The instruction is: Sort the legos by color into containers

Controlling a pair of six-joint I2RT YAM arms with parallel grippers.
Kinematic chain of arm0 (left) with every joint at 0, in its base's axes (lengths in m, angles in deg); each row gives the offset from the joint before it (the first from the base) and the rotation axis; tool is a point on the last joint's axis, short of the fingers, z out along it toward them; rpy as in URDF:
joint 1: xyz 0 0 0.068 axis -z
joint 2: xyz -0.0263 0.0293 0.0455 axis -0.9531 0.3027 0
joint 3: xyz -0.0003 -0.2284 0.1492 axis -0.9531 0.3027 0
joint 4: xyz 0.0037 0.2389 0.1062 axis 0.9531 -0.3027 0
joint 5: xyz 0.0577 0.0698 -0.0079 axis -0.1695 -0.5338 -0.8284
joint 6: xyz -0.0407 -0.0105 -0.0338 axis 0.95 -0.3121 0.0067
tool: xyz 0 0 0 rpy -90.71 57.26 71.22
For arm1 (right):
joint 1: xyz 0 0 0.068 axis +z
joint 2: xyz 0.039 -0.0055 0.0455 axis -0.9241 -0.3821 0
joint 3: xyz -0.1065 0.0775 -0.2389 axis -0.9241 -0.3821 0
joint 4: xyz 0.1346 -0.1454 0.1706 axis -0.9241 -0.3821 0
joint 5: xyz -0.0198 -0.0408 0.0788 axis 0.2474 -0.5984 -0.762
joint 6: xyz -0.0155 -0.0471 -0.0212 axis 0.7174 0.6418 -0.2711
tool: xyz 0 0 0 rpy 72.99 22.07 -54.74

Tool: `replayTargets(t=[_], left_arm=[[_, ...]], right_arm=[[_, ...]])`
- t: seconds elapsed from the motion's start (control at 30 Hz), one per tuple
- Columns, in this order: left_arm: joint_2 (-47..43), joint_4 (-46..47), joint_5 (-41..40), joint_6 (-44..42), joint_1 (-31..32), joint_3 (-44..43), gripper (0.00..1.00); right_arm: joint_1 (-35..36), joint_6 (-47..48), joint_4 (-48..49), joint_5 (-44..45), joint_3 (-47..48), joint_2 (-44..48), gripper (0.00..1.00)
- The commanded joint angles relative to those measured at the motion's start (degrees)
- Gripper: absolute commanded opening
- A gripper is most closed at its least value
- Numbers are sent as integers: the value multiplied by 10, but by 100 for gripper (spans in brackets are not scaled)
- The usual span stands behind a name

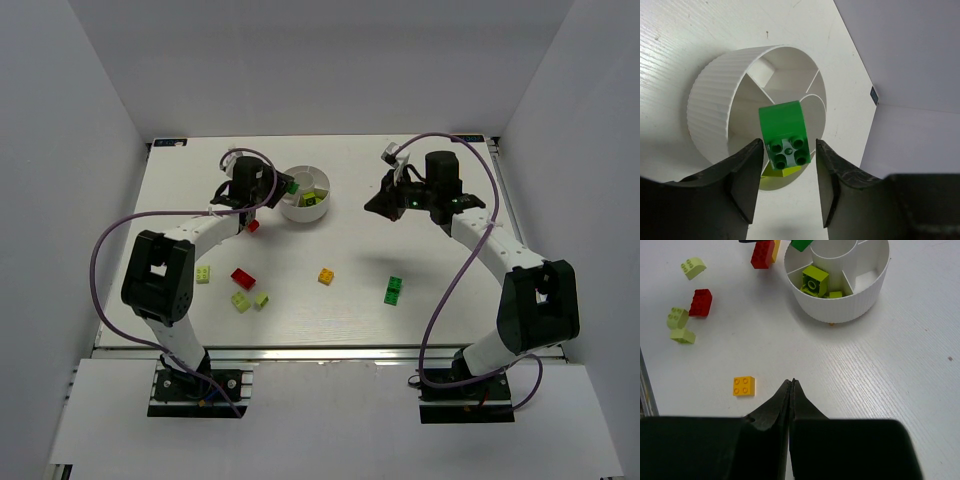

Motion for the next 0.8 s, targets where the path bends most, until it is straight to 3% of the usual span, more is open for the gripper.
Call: replayTargets(t=[0.0, 0.7, 0.77], left_arm=[[-14, -8, -15, -1, -2, -23, 57], [-97, -52, -71, -13, -2, 5, 59], [-130, -56, -87, -34, -2, 15, 54]], right_arm=[[-3, -2, 21, -14, -7, 20, 0], [-3, 9, 4, -10, -2, 26, 0], [-2, 24, -20, 4, 3, 26, 24]])
